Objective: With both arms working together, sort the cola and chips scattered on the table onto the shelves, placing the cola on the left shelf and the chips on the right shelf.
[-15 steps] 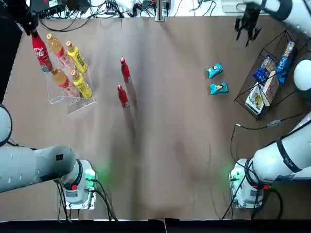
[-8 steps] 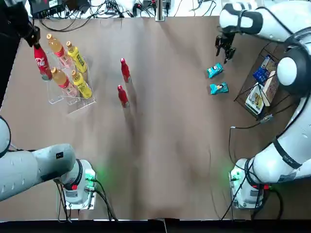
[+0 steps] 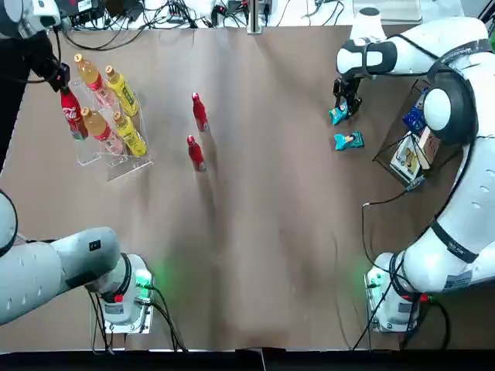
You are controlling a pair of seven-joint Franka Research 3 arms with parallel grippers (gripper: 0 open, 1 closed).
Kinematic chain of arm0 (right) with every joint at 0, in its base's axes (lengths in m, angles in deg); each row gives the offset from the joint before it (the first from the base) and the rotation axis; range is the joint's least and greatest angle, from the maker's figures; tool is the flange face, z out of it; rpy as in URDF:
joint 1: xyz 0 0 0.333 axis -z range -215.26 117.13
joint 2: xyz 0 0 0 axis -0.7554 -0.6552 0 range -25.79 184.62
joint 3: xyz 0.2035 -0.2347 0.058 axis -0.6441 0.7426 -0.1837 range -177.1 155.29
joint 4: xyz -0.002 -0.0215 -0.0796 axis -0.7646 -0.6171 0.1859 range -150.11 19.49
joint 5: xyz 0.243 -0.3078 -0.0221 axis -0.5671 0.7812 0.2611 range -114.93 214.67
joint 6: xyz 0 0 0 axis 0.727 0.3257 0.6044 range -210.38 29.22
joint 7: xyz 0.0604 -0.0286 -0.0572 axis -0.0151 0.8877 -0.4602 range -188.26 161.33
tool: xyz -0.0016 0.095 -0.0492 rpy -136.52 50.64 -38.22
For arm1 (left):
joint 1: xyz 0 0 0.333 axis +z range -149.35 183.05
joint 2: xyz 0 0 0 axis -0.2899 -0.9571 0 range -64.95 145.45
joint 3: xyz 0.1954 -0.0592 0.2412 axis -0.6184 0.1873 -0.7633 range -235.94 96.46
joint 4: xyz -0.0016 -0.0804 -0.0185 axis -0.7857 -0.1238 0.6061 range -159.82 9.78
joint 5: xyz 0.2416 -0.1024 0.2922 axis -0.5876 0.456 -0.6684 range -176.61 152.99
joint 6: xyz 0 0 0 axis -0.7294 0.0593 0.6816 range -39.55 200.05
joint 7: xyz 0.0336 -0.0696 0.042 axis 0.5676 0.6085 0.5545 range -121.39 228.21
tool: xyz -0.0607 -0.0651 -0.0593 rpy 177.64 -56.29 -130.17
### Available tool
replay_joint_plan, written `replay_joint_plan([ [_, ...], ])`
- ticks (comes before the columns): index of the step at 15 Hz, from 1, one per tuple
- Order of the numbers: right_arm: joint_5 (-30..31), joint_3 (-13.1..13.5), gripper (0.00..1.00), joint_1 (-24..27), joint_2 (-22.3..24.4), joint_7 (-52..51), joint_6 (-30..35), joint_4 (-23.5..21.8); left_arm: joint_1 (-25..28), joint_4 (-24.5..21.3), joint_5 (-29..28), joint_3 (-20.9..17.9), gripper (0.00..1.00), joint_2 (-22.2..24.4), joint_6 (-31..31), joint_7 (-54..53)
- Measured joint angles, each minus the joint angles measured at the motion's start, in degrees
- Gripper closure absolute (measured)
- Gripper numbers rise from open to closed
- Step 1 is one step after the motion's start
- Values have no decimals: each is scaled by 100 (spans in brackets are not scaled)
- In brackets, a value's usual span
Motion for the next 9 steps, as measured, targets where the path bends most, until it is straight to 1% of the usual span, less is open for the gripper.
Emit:
replay_joint_plan([
  [3, 0, -1, 29, 0, -79, 0, -38, -18, 0, -394, 0, -1, 70, 84, 347, 0],
  [5, 0, -6, 31, -8, -128, 2, -81, -22, 1, -539, 0, -1, 70, 114, 448, 0],
  [6, 0, -6, 40, -15, -140, 10, -101, -22, 1, -594, 0, -1, 70, 122, 494, 0],
  [7, 0, -6, 51, -18, -141, 18, -115, -19, 10, -642, 0, -2, 70, 128, 537, 0],
  [8, 0, -3, 69, -18, -128, 135, -119, 19, 48, -716, 0, -5, 70, 135, 608, 0],
  [9, 1, 11, 75, -16, -121, 275, -130, 77, 62, -751, 0, -6, 70, 136, 648, 0],
])
